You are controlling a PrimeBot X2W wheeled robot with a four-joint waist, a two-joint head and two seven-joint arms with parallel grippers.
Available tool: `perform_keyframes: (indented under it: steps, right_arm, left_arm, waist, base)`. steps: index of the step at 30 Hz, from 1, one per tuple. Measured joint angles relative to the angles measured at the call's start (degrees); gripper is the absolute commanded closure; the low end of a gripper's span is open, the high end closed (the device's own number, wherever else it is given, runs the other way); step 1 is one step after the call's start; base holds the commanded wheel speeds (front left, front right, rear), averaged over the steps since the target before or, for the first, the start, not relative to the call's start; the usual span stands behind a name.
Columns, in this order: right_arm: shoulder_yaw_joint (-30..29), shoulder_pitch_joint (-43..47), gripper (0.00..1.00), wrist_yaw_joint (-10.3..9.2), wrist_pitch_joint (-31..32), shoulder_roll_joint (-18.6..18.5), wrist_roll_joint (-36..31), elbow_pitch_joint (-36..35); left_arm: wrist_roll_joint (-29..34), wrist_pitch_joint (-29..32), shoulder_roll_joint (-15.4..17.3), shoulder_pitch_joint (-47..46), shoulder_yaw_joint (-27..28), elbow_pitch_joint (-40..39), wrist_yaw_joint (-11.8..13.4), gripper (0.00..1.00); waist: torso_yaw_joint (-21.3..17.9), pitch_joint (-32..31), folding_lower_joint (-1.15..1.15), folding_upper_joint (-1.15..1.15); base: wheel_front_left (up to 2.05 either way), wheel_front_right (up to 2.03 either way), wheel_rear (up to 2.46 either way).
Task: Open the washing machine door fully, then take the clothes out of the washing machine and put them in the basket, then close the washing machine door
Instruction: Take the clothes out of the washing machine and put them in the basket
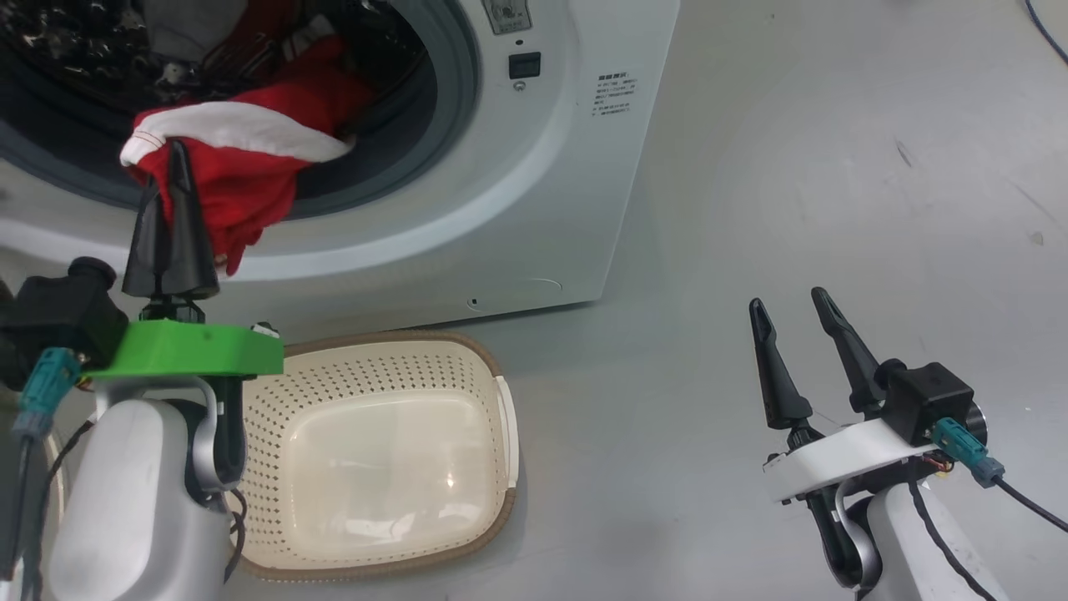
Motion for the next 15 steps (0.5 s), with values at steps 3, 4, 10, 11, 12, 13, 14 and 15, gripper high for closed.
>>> perform_keyframes:
  steps: [3,4,10,11,12,13,14,15]
  right_arm:
    - [-0.16,1.03,0.0,-0.07,0.0,-0.02,-0.02,-0.11]
    - [-0.15,1.23,0.0,-0.07,0.0,-0.03,-0.08,-0.13]
    - [0.01,2.25,0.0,-0.07,0.0,0.0,-0.6,-0.64]
    - [0.02,2.32,0.0,-0.07,0.0,0.0,-0.63,-0.67]
    - [0.03,2.37,0.0,-0.07,0.0,-0.01,-0.76,-0.75]
    - [0.14,2.38,0.0,-0.05,0.0,-0.01,-0.91,-0.82]
    - [0.38,2.38,0.0,-0.05,0.0,-0.02,-0.96,-0.85]
    - [0.58,2.38,0.0,-0.05,0.0,0.02,-0.99,-0.86]
  left_arm:
    - [0.22,-0.01,-0.68,1.7,-0.48,-1.93,0.3,1.0]
    - [0.35,-0.01,-0.79,2.4,-0.53,-2.52,0.31,1.0]
    - [0.58,-0.18,-0.98,7.17,-0.8,-5.95,1.32,1.0]
    - [0.58,-0.18,-1.08,7.87,-0.91,-6.25,1.33,1.0]
    - [0.58,-0.18,-1.22,8.58,-1.09,-6.48,1.36,1.0]
    - [0.58,-0.18,-1.33,9.27,-1.32,-6.65,1.51,1.0]
    - [0.57,-0.18,-1.4,10.01,-1.48,-6.7,1.51,1.0]
    - [0.55,-0.18,-1.42,10.79,-1.68,-6.75,1.51,1.0]
  waist:
    - [1.2,-1.26,0.0,0.0]
    - [1.63,-1.61,0.0,0.0]
    - [4.19,-3.23,0.0,0.0]
    - [4.45,-3.36,0.0,0.0]
    - [4.7,-3.46,0.0,0.0]
    - [4.91,-3.52,0.0,0.0]
    - [5.07,-3.57,0.0,0.0]
    - [5.15,-3.6,0.0,0.0]
  base:
    - [0.0,0.0,0.0]
    - [0.0,0.0,0.0]
    - [0.0,0.0,0.0]
    - [0.0,0.0,0.0]
    - [0.0,0.0,0.0]
    - [0.0,0.0,0.0]
    - [0.0,0.0,0.0]
    - [0.0,0.0,0.0]
